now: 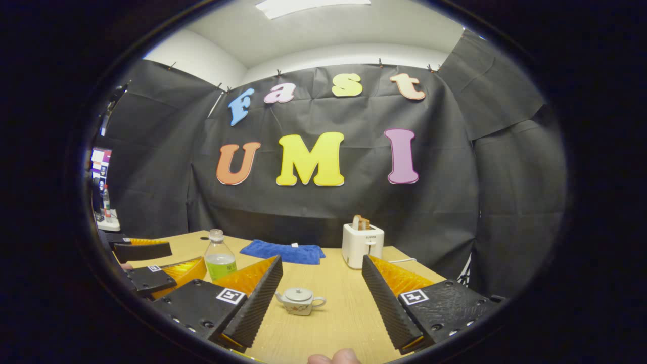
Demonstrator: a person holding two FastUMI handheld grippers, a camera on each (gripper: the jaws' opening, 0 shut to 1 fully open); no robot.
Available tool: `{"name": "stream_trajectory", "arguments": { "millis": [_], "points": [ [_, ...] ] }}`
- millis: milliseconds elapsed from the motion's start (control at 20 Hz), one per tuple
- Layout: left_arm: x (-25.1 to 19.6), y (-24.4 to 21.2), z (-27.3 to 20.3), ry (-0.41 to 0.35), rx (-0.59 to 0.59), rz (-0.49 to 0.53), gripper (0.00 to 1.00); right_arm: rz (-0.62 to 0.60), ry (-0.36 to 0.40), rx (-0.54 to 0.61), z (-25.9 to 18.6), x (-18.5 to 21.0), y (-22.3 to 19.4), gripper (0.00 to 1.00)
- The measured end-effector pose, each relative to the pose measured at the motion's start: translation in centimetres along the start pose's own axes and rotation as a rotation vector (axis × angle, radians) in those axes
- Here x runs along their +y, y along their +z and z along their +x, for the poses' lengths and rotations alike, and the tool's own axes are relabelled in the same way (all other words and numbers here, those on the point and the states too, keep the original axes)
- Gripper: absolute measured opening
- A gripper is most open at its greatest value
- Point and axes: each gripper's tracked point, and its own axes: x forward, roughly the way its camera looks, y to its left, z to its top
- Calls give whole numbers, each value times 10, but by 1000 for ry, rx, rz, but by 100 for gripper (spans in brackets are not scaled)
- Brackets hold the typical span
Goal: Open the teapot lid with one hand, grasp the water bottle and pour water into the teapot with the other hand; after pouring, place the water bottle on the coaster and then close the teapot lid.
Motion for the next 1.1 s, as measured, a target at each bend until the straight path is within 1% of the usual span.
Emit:
{"name": "stream_trajectory", "arguments": {
  "millis": [200, 250, 300, 450, 550, 600, 700, 750, 850, 1100],
  "points": [
    [5, -1, 2, 9, 5, 5, 100, 10, 10, 21, 11, 4, -11, 97],
    [6, -2, 1, 10, 7, 5, 100, 7, 11, 29, 16, 5, -14, 97],
    [8, 0, 0, 11, 4, 2, 100, 7, 14, 38, 22, 6, -19, 95],
    [11, 2, 0, 12, 3, -6, 100, 14, 21, 65, 41, 9, -33, 95],
    [14, 4, 0, 11, 2, -6, 100, 16, 21, 87, 56, 11, -46, 97],
    [15, 4, 0, 13, 2, -4, 100, 18, 17, 101, 65, 11, -54, 95],
    [16, 4, -1, 12, 3, 1, 100, 19, 14, 134, 81, 14, -69, 95],
    [16, 3, -1, 13, 5, 4, 100, 20, 12, 146, 89, 14, -74, 97],
    [19, 3, 0, 15, 7, 12, 100, 8, 5, 168, 103, 18, -85, 95],
    [23, 3, 0, 19, 7, 17, 100, -12, 6, 221, 127, 32, -111, 95]
  ]
}}
